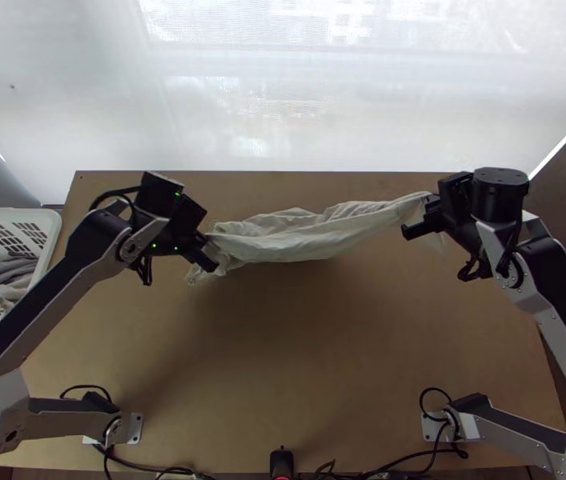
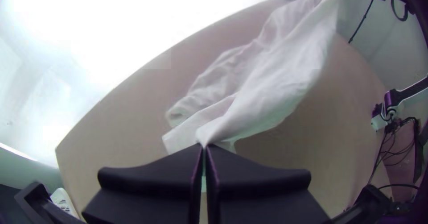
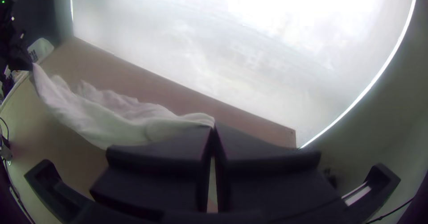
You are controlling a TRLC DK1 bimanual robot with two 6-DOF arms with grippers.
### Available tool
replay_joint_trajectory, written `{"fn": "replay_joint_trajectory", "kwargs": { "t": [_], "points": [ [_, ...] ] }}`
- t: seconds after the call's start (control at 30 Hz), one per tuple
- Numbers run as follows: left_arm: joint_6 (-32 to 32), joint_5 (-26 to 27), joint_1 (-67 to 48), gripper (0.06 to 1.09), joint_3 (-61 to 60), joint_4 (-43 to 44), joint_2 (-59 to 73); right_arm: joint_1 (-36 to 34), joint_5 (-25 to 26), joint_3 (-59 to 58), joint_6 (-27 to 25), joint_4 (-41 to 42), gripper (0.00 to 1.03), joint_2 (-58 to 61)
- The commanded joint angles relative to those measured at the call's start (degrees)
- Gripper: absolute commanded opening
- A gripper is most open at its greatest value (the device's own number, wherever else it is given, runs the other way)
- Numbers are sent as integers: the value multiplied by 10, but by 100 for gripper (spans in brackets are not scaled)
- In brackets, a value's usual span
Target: Fold the t-shirt
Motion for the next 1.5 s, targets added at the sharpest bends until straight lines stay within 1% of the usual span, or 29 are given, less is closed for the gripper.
{"fn": "replay_joint_trajectory", "kwargs": {
  "t": [0.0, 0.3, 0.43, 0.5, 0.6, 0.77, 1.1, 1.33, 1.47],
  "points": [
    [17, 7, 34, 9, 95, -29, -53, 31, 0, 114, -7, -35, 3, 6],
    [17, 7, 88, 9, 176, -21, -112, 52, 8, 230, -16, -45, 3, 1],
    [16, 7, 122, 9, 212, -21, -132, 63, 19, 262, -35, -36, 3, -4],
    [17, 6, 138, 9, 227, -21, -141, 74, 32, 275, -49, -30, 3, -7],
    [17, 4, 150, 9, 243, -21, -155, 90, 48, 279, -78, -14, 3, -19],
    [17, -3, 172, 9, 247, -20, -190, 114, 64, 278, -107, 4, 3, -47],
    [20, -3, 214, 9, 270, -5, -258, 156, 75, 277, -169, 19, 3, -110],
    [12, 0, 214, 9, 303, -48, -280, 157, 75, 304, -208, 6, 3, -148],
    [-8, 4, 214, 9, 302, -103, -301, 157, 74, 308, -208, -30, 3, -175]
  ]
}}
